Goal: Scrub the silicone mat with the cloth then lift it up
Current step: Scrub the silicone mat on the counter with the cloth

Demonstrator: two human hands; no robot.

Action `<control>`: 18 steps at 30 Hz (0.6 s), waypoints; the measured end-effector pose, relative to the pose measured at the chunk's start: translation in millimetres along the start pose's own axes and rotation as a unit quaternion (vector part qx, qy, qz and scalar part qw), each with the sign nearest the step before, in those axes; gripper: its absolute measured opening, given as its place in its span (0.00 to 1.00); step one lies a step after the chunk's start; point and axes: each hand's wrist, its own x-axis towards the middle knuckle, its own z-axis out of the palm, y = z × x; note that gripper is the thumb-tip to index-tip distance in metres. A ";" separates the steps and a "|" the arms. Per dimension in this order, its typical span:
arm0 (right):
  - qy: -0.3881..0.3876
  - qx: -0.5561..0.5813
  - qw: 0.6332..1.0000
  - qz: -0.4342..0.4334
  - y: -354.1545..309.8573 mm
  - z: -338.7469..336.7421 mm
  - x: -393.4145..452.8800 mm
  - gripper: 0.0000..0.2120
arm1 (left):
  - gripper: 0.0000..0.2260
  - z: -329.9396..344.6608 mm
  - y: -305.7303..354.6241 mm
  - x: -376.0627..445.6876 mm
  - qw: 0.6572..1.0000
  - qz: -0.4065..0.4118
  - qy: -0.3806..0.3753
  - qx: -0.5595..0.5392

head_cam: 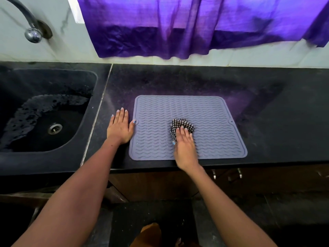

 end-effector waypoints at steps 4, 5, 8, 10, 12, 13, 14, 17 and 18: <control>-0.050 -0.076 0.994 -0.059 12.2 0.0 4.0 0.29 | 0.28 1.7 -0.1 0.6 1.000 -0.005 -0.001 0.007; -0.079 -0.078 0.992 -0.063 14.1 -4.3 6.3 0.29 | 0.28 2.3 -0.2 0.9 1.000 -0.004 -0.001 0.007; -0.135 -0.021 0.989 -0.059 15.1 -16.0 15.9 0.28 | 0.28 1.3 -0.3 1.1 1.000 -0.004 -0.003 0.006; -0.167 0.175 0.970 0.011 14.3 -30.5 26.1 0.24 | 0.28 1.8 0.3 0.4 1.000 -0.003 0.001 0.006; -0.169 0.420 0.882 0.134 10.9 -51.9 41.7 0.20 | 0.28 0.7 0.5 0.3 1.000 -0.001 0.001 0.002; -0.135 0.495 0.840 0.175 10.4 -58.2 48.7 0.19 | 0.28 0.2 0.7 0.1 1.000 0.000 -0.001 0.002; -0.098 0.510 0.832 0.195 8.0 -62.0 52.7 0.18 | 0.28 0.1 0.9 -0.5 1.000 0.000 -0.003 0.005; -0.031 0.353 0.926 0.132 -16.7 -56.5 41.7 0.21 | 0.28 -0.5 1.1 -1.2 1.000 0.000 -0.001 0.006; -0.027 0.293 0.952 0.084 -23.3 -47.2 33.9 0.23 | 0.28 0.0 0.9 -1.1 1.000 0.000 0.001 0.004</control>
